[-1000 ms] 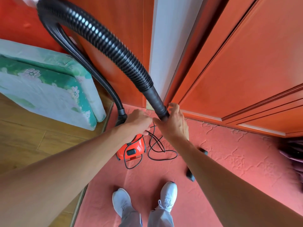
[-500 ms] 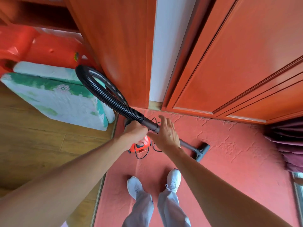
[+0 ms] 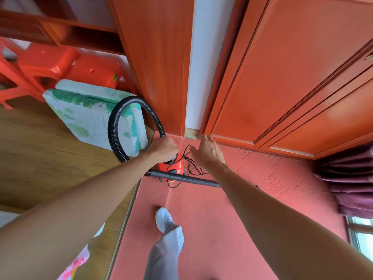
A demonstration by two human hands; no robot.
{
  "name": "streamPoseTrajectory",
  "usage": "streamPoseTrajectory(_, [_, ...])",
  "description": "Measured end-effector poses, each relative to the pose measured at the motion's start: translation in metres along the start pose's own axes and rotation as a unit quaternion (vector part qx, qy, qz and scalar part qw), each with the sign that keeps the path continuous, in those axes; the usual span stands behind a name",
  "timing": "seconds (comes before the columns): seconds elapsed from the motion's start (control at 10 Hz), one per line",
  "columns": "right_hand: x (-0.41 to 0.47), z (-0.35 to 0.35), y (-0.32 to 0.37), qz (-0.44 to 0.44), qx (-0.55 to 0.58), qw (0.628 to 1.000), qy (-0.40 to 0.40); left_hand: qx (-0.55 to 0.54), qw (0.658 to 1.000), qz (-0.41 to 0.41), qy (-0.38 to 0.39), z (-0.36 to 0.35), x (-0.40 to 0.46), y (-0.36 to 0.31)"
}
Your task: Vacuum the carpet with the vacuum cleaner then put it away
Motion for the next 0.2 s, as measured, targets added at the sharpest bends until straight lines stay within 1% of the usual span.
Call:
streamPoseTrajectory(0.1, [-0.039,0.035,-0.019,0.031,0.0,0.999,-0.016,0.056,0.997,-0.04,-0.047,0.009,-0.05,-0.017])
streamPoseTrajectory(0.2, [-0.084,0.071,-0.039,0.049,0.002,0.998,-0.026,0.079,0.99,-0.055,-0.1,0.01,-0.106,-0.031])
Point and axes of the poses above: each hand's wrist, its own x-axis towards the middle knuckle, its own z-axis out of the back of the hand, y = z × x, the point moved 4 cm from there along x, towards the middle knuckle, and after that the axes turned 9 degrees about -y, right-handed, at the moved point
